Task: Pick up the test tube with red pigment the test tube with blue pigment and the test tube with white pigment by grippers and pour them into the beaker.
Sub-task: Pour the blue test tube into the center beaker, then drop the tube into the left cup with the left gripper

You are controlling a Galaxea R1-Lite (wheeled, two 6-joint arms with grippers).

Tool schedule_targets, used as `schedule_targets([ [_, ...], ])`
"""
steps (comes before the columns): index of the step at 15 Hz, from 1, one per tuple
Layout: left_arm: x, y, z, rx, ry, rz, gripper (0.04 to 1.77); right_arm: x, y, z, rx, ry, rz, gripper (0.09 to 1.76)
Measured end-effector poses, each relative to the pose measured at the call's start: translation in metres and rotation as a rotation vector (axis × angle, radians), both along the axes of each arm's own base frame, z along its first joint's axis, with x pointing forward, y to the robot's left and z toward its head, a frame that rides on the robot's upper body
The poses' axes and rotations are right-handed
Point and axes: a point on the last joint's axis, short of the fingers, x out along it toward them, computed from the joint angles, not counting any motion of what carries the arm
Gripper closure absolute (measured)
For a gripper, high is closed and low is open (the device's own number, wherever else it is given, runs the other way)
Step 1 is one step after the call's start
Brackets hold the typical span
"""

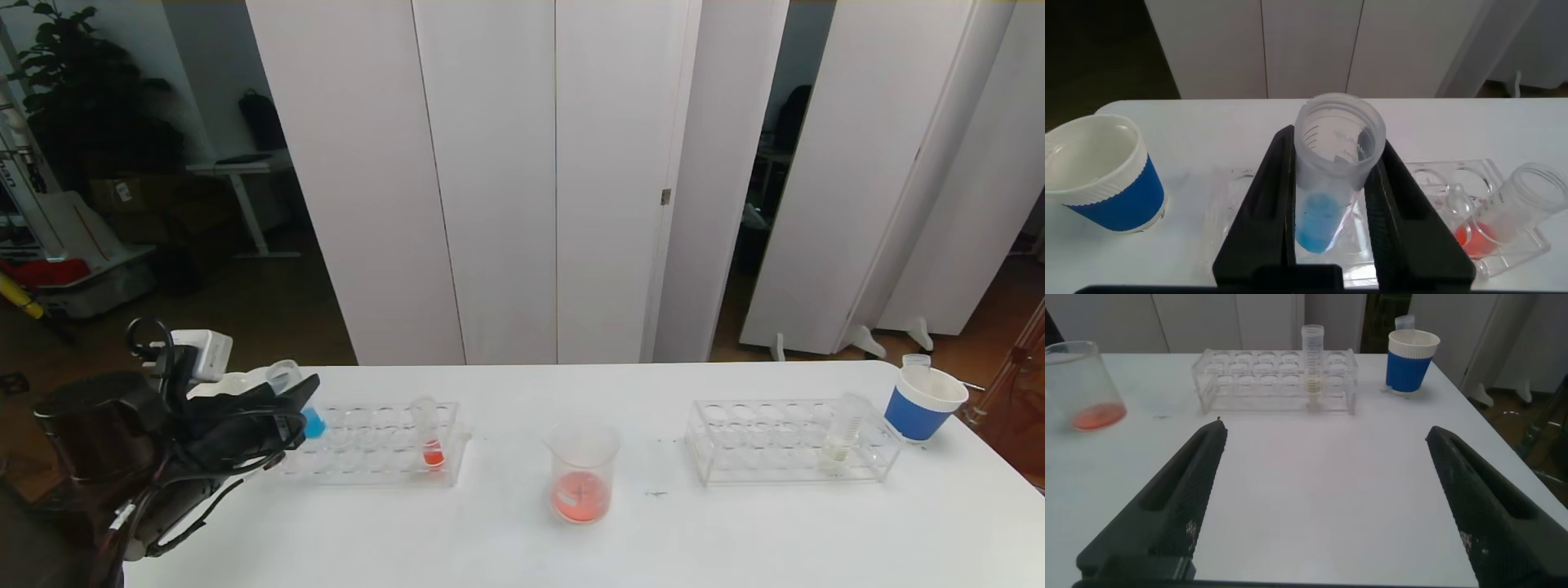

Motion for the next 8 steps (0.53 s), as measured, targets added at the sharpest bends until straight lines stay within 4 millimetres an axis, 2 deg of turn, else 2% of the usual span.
schedule_targets([
  [8,-0.033,-0.002,0.078,-0.005,-0.032,-0.047,1.23,0.0,0.0,0.0,0.0,0.0,0.0,0.1],
])
